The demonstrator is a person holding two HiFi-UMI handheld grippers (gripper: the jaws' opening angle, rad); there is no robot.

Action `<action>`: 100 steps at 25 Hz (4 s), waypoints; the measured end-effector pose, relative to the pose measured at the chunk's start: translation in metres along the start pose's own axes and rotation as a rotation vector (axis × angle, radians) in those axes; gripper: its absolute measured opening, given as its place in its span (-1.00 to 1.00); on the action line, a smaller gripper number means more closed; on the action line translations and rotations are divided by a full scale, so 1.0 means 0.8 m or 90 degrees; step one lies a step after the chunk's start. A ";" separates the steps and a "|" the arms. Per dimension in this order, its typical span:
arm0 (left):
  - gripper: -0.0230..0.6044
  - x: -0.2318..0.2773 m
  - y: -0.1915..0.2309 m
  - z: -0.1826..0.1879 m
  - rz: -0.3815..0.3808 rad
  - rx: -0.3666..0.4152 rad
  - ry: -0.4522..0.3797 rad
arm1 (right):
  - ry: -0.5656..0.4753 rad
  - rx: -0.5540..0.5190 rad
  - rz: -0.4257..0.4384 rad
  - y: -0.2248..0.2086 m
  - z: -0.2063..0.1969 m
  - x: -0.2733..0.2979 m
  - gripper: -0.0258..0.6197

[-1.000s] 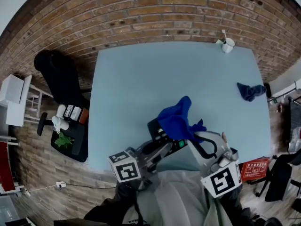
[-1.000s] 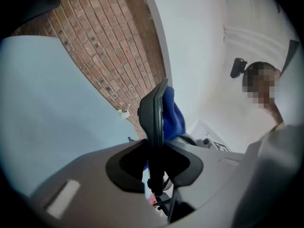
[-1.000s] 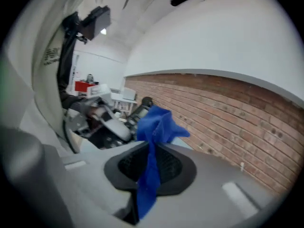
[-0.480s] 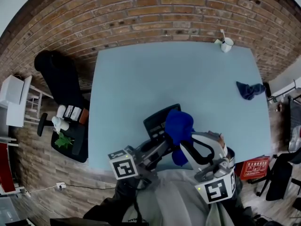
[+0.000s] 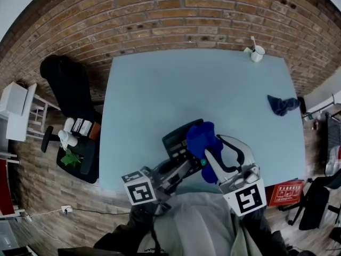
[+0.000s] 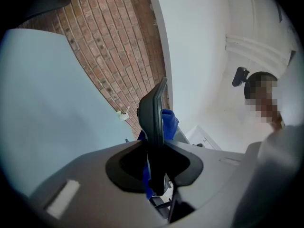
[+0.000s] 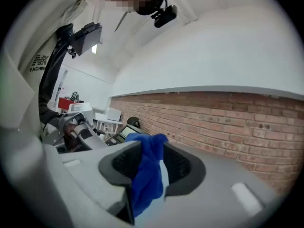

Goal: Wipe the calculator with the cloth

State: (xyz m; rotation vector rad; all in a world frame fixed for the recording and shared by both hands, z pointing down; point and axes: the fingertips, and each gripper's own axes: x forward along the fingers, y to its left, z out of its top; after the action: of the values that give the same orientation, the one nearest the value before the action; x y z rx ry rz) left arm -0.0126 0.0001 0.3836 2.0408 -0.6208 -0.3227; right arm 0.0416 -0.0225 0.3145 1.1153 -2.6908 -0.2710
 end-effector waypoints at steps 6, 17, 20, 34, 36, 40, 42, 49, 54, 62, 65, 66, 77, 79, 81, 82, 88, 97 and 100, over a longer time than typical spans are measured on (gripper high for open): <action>-0.68 0.004 0.001 -0.003 0.045 0.080 0.026 | 0.111 -0.087 0.103 0.049 -0.023 0.010 -0.16; -0.67 -0.002 0.000 0.014 0.037 0.054 -0.025 | 0.144 0.041 0.088 0.019 -0.046 0.006 -0.63; -0.67 -0.004 0.012 0.017 0.056 0.032 -0.036 | 0.193 -0.028 0.178 0.088 -0.048 -0.002 -0.64; -0.68 -0.005 0.022 0.032 -0.009 -0.123 -0.108 | 0.152 -0.094 0.203 0.136 -0.055 -0.014 -0.64; -0.68 -0.002 0.019 0.031 -0.015 -0.128 -0.109 | 0.149 -0.123 0.217 0.152 -0.055 -0.012 -0.64; -0.68 -0.012 0.021 0.032 -0.022 -0.155 -0.117 | 0.182 -0.141 0.161 0.103 -0.077 -0.019 -0.64; -0.68 -0.017 0.024 0.034 -0.030 -0.177 -0.127 | 0.202 -0.146 0.103 0.067 -0.086 -0.021 -0.64; -0.68 -0.012 0.017 0.032 -0.067 -0.214 -0.134 | 0.165 -0.178 0.171 0.141 -0.079 -0.014 -0.64; -0.68 -0.011 0.002 0.029 -0.111 -0.216 -0.117 | 0.155 -0.211 0.119 0.126 -0.087 -0.014 -0.65; -0.68 -0.001 -0.035 0.021 -0.224 -0.261 -0.079 | 0.046 -0.275 -0.063 0.039 -0.066 -0.034 -0.65; -0.68 -0.011 -0.014 0.001 -0.241 -0.259 -0.060 | 0.003 -0.440 -0.078 0.078 -0.068 -0.045 -0.65; -0.68 -0.013 -0.011 -0.004 -0.245 -0.257 -0.050 | -0.012 -0.493 -0.088 0.089 -0.068 -0.046 -0.65; -0.68 0.008 -0.063 -0.017 -0.270 -0.260 0.051 | -0.083 -0.709 -0.213 0.051 -0.064 -0.040 -0.65; -0.68 0.010 -0.064 -0.017 -0.271 -0.264 0.054 | -0.107 -0.729 -0.177 0.077 -0.066 -0.040 -0.65; -0.68 0.011 -0.062 -0.017 -0.262 -0.266 0.058 | -0.110 -0.724 -0.153 0.092 -0.068 -0.041 -0.65; -0.68 0.011 -0.061 -0.018 -0.258 -0.264 0.058 | -0.105 -0.714 -0.149 0.092 -0.071 -0.041 -0.65; -0.68 0.010 -0.052 -0.018 -0.235 -0.236 0.063 | -0.048 -0.552 -0.222 0.004 -0.071 -0.052 -0.65; -0.68 0.015 0.004 -0.036 -0.078 -0.116 0.098 | 0.004 -0.048 -0.014 -0.010 -0.039 -0.042 -0.65; -0.68 0.024 0.007 -0.044 -0.036 -0.052 0.112 | 0.130 -0.039 0.064 0.021 -0.057 -0.012 -0.65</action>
State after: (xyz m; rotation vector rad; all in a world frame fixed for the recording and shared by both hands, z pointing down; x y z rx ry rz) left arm 0.0178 0.0129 0.4072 1.9850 -0.4352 -0.1953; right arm 0.0495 -0.0080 0.3615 0.9324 -2.5310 -0.2089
